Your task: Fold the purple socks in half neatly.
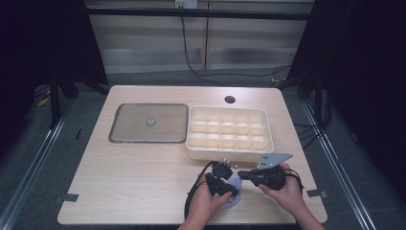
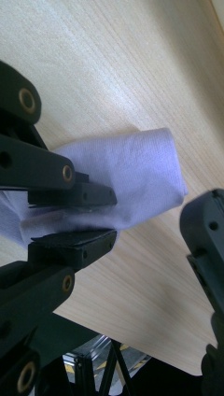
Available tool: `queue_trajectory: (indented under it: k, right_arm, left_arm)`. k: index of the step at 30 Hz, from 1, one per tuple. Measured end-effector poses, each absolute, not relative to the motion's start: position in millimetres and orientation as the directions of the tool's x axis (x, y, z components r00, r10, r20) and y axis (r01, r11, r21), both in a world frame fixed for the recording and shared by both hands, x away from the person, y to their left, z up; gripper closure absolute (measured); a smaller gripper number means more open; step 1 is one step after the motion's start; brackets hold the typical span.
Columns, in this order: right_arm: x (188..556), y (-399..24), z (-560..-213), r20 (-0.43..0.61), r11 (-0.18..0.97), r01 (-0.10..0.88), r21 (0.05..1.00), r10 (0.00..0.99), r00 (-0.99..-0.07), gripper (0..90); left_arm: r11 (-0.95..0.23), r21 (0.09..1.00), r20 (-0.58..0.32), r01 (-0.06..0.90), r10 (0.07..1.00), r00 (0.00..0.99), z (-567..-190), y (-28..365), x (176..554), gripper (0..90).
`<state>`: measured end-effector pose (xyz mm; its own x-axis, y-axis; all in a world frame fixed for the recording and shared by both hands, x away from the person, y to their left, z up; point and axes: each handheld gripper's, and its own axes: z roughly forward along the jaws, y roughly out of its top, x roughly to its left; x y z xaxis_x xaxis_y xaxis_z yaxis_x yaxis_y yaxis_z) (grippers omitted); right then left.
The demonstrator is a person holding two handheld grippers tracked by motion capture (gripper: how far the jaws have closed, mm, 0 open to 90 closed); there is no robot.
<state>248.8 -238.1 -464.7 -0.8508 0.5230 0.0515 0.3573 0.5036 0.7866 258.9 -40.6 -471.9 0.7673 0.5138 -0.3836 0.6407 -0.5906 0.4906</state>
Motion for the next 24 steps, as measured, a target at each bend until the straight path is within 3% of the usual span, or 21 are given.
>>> queue_trajectory:
  k: [24]
  right_arm:
    - [260.5,-219.5,-484.3,0.071,0.582,0.372,0.723,0.472,-0.879,90.0]
  left_arm:
    - [-0.559,0.5,-0.394,0.662,0.534,0.748,-472.6,-38.8,257.3,75.9]
